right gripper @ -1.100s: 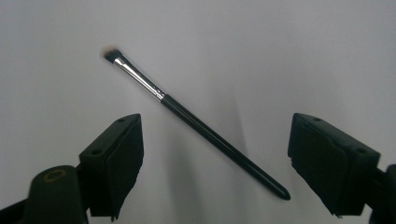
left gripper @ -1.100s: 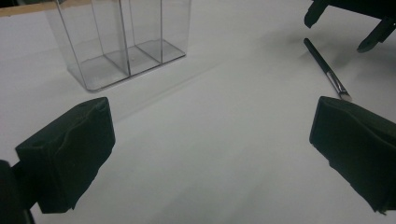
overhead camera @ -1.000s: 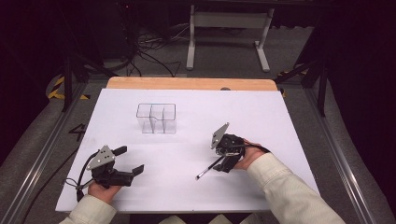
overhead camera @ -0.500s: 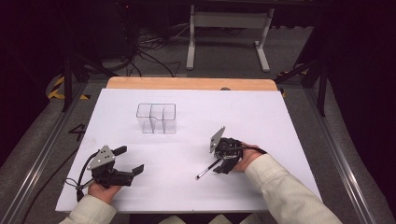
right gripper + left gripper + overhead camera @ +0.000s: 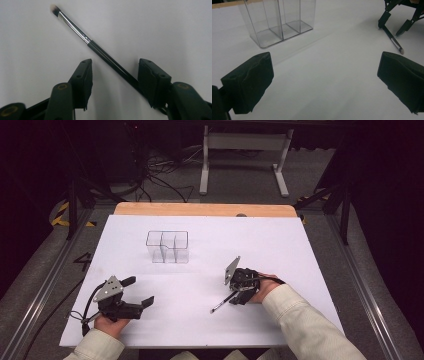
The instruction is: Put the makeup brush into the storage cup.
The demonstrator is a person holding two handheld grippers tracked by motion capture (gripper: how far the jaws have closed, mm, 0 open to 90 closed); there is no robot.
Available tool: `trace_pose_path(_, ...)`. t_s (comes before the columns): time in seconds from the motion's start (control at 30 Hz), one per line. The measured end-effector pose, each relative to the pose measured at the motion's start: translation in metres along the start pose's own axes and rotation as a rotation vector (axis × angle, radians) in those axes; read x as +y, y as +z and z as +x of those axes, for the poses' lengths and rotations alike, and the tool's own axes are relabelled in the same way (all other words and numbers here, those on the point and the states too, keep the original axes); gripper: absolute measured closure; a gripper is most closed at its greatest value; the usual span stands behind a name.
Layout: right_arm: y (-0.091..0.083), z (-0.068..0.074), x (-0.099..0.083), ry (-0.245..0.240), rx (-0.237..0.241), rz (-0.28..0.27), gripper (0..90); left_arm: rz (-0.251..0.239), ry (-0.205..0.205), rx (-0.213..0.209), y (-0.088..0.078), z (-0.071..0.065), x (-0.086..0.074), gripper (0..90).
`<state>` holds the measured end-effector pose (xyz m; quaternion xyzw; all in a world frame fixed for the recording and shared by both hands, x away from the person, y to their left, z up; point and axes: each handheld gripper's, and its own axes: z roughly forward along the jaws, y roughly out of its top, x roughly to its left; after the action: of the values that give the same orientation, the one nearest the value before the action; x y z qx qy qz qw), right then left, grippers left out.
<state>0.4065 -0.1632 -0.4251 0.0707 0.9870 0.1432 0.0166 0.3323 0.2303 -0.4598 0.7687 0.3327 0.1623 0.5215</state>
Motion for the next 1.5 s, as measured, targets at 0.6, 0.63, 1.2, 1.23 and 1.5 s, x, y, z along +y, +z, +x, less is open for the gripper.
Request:
trace_pose_path(0.6,0.000,0.010,0.010,-0.103,0.030,0.082,84.0,-0.037,0.062,-0.017,-0.002,-0.003,0.002,8.6)
trace_pose_path(0.63,-0.001,0.011,0.010,-0.103,0.030,0.084,84.0,-0.032,0.058,-0.021,-0.002,-0.003,0.002,9.2)
trace_pose_path(1.2,-0.026,0.015,0.006,-0.056,-0.025,-0.090,84.0,-0.041,0.047,-0.168,0.001,-0.010,0.024,9.0)
trace_pose_path(1.23,-0.029,0.015,0.006,-0.055,-0.033,-0.107,84.0,-0.044,0.047,-0.170,0.001,-0.010,0.026,8.6)
trace_pose_path(1.5,-0.046,0.019,0.001,-0.016,-0.062,-0.301,84.0,-0.065,0.069,-0.220,0.005,-0.013,0.038,6.4)
